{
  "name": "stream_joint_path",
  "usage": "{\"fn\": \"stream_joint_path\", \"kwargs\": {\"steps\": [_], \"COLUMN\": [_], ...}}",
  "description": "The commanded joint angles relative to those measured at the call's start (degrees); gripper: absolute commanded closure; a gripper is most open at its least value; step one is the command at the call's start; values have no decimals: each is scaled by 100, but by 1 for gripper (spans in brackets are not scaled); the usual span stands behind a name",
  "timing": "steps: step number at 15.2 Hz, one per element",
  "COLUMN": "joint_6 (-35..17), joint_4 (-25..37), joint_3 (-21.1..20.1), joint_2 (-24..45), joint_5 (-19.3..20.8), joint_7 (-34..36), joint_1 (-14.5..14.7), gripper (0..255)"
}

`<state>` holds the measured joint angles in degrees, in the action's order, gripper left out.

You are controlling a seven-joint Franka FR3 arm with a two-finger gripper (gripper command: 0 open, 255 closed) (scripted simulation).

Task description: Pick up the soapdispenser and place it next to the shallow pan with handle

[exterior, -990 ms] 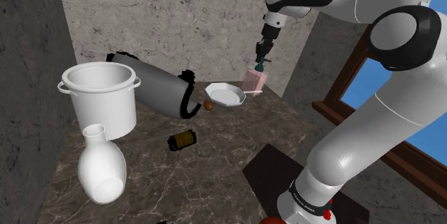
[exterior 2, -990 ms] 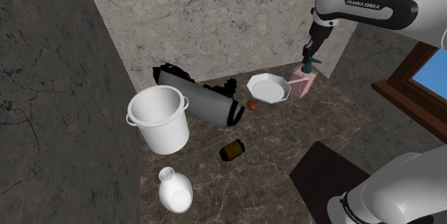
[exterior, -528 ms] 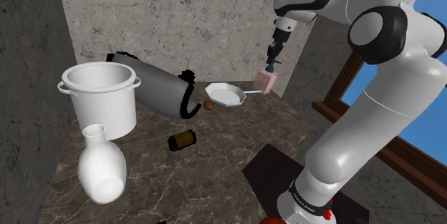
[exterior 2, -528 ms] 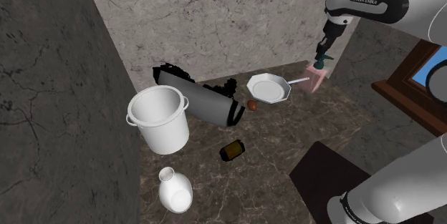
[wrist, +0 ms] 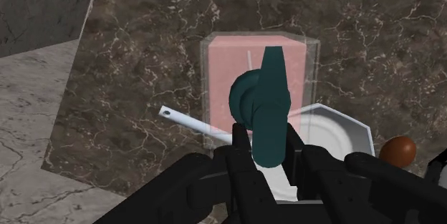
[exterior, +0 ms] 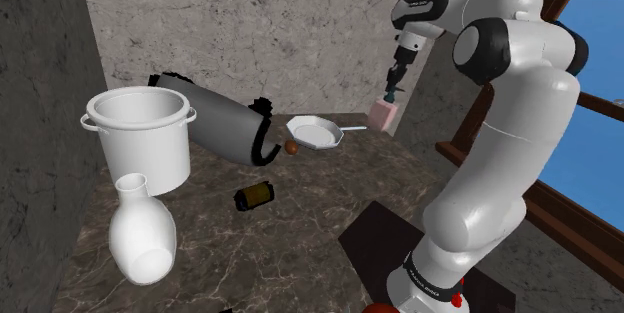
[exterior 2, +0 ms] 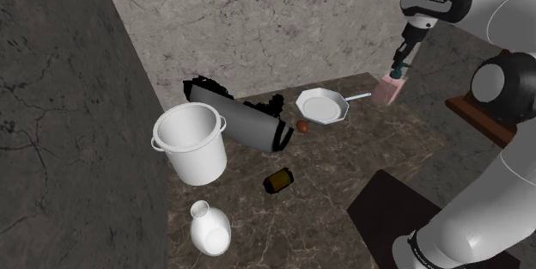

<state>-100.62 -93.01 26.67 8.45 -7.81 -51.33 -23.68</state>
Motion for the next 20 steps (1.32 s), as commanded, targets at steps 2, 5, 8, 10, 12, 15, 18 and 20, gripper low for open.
{"fn": "stream_joint_path", "kwargs": {"steps": [2,5,8,10,12,15,18,20], "joint_6": [157,336,588,815,641,394,158,6], "joint_4": [590,1249,2058,2728,2520,2237,1983,1828], "joint_3": [140,212,224,202,193,193,188,183], "joint_2": [532,1113,1756,2242,2209,2180,2169,2170], "joint_5": [-263,-545,-832,-1027,-1013,-1008,-1012,-1019], "joint_7": [-464,-853,-1183,-1361,-1378,-1409,-1440,-1460], "joint_1": [-330,-711,-1164,-1514,-1478,-1425,-1382,-1359], "gripper": [255,255,255,255,255,255,255,255]}}
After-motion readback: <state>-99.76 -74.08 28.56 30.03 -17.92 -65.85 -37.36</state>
